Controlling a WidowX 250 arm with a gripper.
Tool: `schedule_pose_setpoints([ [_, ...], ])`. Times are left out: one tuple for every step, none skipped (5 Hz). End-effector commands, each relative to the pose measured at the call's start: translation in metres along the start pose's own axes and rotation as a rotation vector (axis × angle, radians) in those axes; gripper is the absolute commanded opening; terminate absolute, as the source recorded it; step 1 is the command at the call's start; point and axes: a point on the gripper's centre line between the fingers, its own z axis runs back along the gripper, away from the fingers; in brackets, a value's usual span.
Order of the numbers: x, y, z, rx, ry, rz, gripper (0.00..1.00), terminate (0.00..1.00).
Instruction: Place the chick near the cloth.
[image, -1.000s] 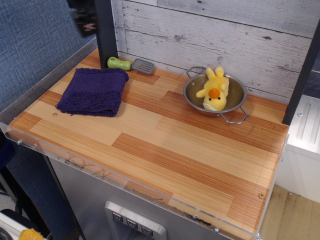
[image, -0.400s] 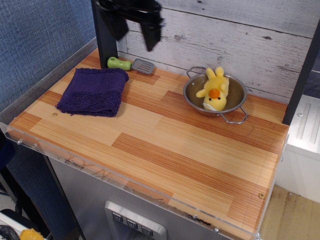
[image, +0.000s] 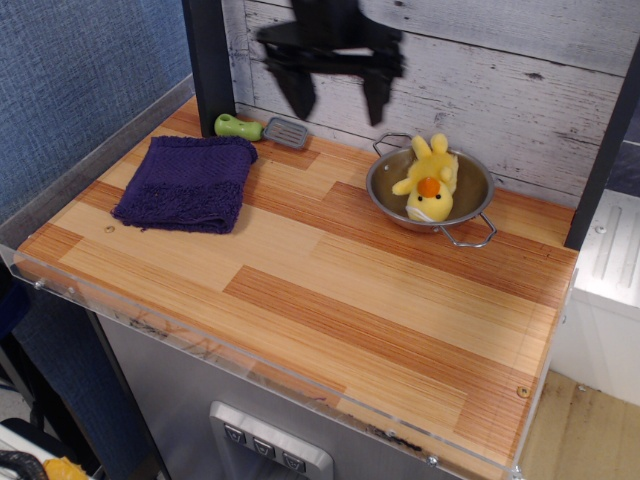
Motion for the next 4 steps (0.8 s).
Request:
schedule_pose_setpoints([
  [0.041,-0.045,-0.027,0.026,-0.028,-0.08,1.0,0.0],
  [0.038,-0.061,-0.047,0.014,0.014,-0.046,1.0,0.0],
  [0.028,-0.066,-0.06,0.034,0.025,-0.057,1.0,0.0],
  [0.016,-0.066,-0.066,0.041,0.042,-0.075,1.0,0.0],
])
